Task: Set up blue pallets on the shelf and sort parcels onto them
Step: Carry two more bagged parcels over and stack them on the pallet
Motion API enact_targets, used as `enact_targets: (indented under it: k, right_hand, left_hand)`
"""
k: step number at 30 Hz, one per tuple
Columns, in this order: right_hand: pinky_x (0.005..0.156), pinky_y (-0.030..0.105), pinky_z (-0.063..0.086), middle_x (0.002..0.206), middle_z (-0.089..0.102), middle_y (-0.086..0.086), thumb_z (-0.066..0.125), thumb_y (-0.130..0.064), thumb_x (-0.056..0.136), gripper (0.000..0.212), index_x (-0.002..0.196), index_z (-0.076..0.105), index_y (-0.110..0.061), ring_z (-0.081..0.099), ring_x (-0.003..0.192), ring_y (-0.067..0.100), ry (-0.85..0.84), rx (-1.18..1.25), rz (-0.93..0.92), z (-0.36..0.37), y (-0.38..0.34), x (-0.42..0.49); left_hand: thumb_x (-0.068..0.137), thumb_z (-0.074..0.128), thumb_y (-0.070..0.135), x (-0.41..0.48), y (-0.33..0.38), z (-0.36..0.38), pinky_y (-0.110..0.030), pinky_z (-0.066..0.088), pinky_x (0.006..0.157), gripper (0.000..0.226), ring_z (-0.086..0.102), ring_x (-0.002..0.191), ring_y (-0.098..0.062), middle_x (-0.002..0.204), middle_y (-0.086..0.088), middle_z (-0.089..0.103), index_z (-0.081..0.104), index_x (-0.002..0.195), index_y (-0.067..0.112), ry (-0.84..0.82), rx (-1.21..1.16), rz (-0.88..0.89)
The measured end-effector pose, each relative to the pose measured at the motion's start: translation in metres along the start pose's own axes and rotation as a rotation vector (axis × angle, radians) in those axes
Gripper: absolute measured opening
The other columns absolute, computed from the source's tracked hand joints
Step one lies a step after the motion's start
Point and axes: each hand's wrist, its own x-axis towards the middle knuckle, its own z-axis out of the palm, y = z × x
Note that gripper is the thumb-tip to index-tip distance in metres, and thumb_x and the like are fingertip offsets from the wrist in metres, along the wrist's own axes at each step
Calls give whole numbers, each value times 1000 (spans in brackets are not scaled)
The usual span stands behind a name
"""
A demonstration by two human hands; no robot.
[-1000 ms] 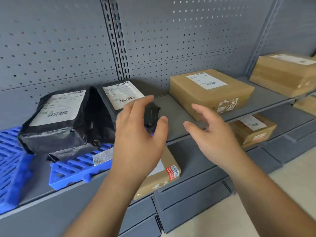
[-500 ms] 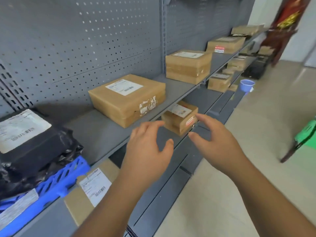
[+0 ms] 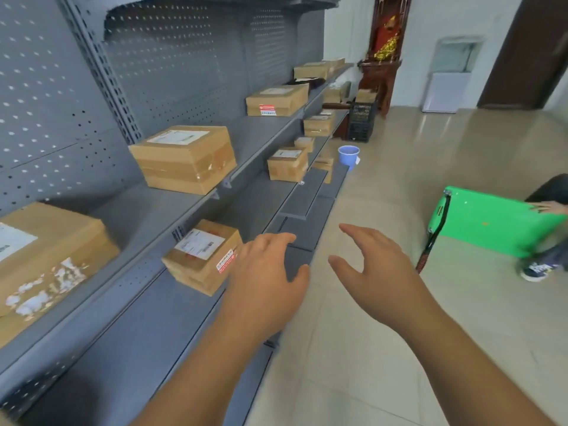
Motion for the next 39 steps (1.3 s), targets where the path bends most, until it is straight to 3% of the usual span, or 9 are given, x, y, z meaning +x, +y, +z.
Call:
enact_targets:
  k: [11, 28, 39]
  right_hand:
    - [113, 44, 39, 153, 46, -12, 55, -54, 95, 59, 150, 42, -38, 43, 140, 17, 30, -159, 189, -34, 116, 100]
    - [116, 45, 29, 159, 37, -14, 51, -57, 93, 64, 153, 31, -42, 31, 147, 18, 63, -335, 388, -19, 199, 374]
    - [115, 48, 32, 159, 39, -11, 50, -57, 92, 65, 152, 32, -41, 35, 145, 21, 97, -314, 531, -51, 341, 515]
  left_hand:
    - [96, 58, 47, 144, 58, 109, -31, 32, 110, 55, 35, 138, -15, 150, 12, 44, 44, 148, 34, -177, -12, 123]
    - [97, 56, 46, 460, 57, 205, -41, 37, 111, 55, 36, 139, -19, 152, 10, 44, 44, 148, 32, -294, -30, 276]
    - [96, 55, 47, 616, 138, 322, -40, 35, 112, 54, 34, 139, -18, 152, 11, 43, 44, 147, 33, -350, -22, 305]
